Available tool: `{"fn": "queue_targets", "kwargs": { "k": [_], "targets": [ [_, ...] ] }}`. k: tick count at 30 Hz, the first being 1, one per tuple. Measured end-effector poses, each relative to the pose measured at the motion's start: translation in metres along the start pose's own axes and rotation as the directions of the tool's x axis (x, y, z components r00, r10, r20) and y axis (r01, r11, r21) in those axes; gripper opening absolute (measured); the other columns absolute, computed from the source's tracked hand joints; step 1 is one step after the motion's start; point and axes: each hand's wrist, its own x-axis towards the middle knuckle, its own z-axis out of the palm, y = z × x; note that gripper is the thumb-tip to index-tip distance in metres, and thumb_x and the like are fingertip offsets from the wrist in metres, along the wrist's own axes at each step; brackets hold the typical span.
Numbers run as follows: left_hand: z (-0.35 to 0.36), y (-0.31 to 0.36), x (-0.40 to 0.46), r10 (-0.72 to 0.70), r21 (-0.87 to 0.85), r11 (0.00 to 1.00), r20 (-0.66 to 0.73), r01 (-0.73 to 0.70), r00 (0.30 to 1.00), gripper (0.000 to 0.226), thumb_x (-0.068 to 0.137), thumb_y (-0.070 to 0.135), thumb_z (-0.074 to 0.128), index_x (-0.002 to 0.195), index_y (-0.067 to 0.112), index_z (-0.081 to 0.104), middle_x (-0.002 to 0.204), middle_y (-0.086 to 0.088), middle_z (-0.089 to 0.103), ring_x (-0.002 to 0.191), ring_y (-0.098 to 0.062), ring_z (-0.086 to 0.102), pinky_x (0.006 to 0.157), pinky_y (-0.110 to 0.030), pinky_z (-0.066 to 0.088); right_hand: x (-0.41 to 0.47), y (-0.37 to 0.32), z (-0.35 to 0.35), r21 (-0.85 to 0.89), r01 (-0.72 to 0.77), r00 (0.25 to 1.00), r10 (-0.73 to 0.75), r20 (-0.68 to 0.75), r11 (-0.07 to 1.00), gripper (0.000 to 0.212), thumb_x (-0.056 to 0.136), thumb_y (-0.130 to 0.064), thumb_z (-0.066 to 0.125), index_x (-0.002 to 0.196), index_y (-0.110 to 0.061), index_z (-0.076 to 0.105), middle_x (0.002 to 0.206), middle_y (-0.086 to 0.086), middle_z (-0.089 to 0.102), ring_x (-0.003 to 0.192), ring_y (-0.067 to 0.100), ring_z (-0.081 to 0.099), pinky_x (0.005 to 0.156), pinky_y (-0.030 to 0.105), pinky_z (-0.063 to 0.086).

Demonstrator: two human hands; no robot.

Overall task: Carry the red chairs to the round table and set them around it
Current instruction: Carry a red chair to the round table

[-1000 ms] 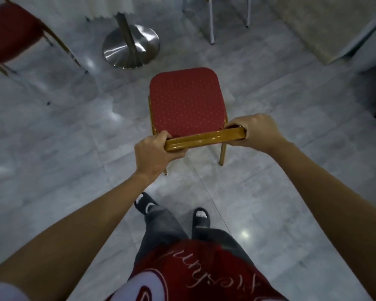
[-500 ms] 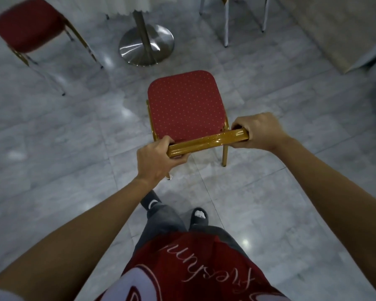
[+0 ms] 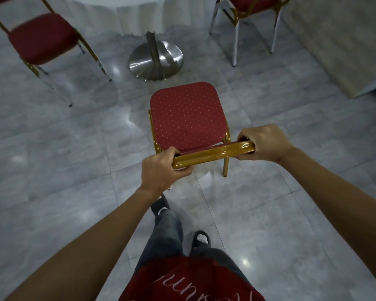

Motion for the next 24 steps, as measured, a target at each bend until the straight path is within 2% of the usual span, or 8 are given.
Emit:
{"fn": "queue_targets", "kwargs": {
  "k": [6, 9, 13, 19, 24],
  "targets": [
    [0.017, -0.05, 0.05, 0.013, 0.02, 1.0, -0.039, -0.012, 0.999, 0.056, 0.075, 0.065, 0.059, 0.081, 0.01, 0.067, 0.07, 0.002, 0.07, 0.054, -0.012, 0.065, 0.052, -0.024, 0.054, 0.067, 0.037, 0.019, -0.002, 0.04, 0.999, -0.04, -0.001, 0.999, 0.045, 0.073, -0.058, 0.056, 0.067, -0.014, 0.061, 0.051, -0.004, 0.061, 0.037, 0.012, 0.053, 0.041, 0.015, 0.034],
    [0.025, -0.077, 0.084, -0.016, 0.054, 0.998, -0.061, 0.019, 0.998, 0.057, 0.076, 0.067, 0.057, 0.079, 0.011, 0.067, 0.067, 0.003, 0.069, 0.052, -0.011, 0.063, 0.049, -0.024, 0.053, 0.108, 0.06, 0.031, 0.011, 0.021, 1.0, -0.021, 0.01, 1.0, 0.044, 0.073, -0.059, 0.057, 0.069, -0.015, 0.06, 0.054, -0.005, 0.062, 0.04, 0.013, 0.055, 0.038, 0.023, 0.042],
    [0.037, -0.12, 0.139, -0.024, 0.087, 0.996, -0.116, 0.035, 0.993, 0.062, 0.079, 0.07, 0.049, 0.076, 0.011, 0.066, 0.062, 0.005, 0.067, 0.049, -0.008, 0.061, 0.047, -0.017, 0.047, 0.17, 0.095, 0.049, 0.018, 0.025, 1.0, -0.025, -0.011, 1.0, 0.043, 0.07, -0.057, 0.06, 0.07, -0.014, 0.06, 0.055, -0.004, 0.063, 0.042, 0.014, 0.056, 0.039, 0.021, 0.041],
    [0.054, -0.195, 0.223, -0.054, 0.111, 0.992, -0.092, 0.065, 0.994, 0.057, 0.074, 0.067, 0.056, 0.076, 0.011, 0.065, 0.064, 0.004, 0.068, 0.05, -0.009, 0.062, 0.045, -0.019, 0.047, 0.271, 0.142, 0.076, 0.029, 0.014, 1.0, -0.013, -0.027, 0.999, 0.051, 0.069, -0.064, 0.055, 0.072, -0.014, 0.061, 0.056, -0.001, 0.064, 0.044, 0.016, 0.056, 0.04, 0.026, 0.044],
    [0.065, -0.257, 0.293, -0.073, 0.112, 0.99, -0.096, 0.084, 0.993, 0.056, 0.071, 0.067, 0.057, 0.073, 0.011, 0.064, 0.06, 0.005, 0.066, 0.048, -0.01, 0.06, 0.041, -0.023, 0.046, 0.35, 0.175, 0.099, 0.043, -0.015, 0.999, 0.016, -0.035, 0.999, 0.053, 0.068, -0.066, 0.054, 0.072, -0.014, 0.06, 0.054, -0.001, 0.063, 0.043, 0.016, 0.057, 0.042, 0.023, 0.044]
  ]
}}
